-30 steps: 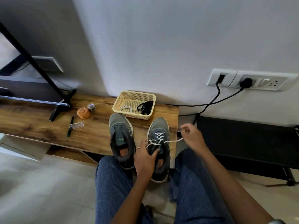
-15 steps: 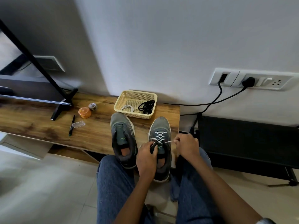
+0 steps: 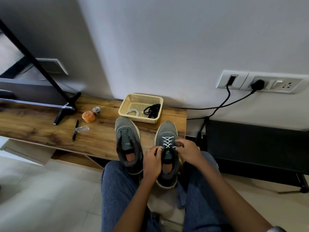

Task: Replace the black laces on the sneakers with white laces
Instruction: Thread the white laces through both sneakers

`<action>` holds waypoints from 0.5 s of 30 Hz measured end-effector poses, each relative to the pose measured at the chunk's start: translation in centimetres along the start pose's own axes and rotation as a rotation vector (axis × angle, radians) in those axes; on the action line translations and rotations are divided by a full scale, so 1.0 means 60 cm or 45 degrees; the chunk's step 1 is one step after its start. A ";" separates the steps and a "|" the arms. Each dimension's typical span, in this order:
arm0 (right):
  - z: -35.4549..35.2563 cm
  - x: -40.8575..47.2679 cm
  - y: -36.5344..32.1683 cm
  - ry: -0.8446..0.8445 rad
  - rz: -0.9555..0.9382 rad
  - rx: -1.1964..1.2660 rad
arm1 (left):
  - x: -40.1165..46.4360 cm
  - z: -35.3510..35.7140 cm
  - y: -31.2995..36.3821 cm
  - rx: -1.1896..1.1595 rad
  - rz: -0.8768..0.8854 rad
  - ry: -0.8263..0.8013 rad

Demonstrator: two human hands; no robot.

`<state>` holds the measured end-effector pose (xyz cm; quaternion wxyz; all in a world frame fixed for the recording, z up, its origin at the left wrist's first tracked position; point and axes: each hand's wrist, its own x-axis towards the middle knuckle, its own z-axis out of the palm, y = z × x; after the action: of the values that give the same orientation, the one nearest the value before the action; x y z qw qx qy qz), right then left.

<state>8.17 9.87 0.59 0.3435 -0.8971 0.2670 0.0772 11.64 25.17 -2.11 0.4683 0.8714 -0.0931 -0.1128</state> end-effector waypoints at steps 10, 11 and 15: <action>0.024 -0.004 -0.018 0.213 -0.019 -0.183 | 0.026 -0.009 0.018 0.118 -0.093 0.018; 0.023 -0.006 -0.017 0.230 -0.005 -0.184 | 0.025 -0.009 0.019 0.130 -0.103 0.033; 0.013 -0.008 -0.015 0.248 0.056 -0.192 | 0.021 -0.008 0.026 0.184 -0.123 0.077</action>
<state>8.31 11.16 0.66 0.2458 -0.9175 0.3123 0.0169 12.91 24.37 -0.65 0.4008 0.9094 -0.0446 -0.1020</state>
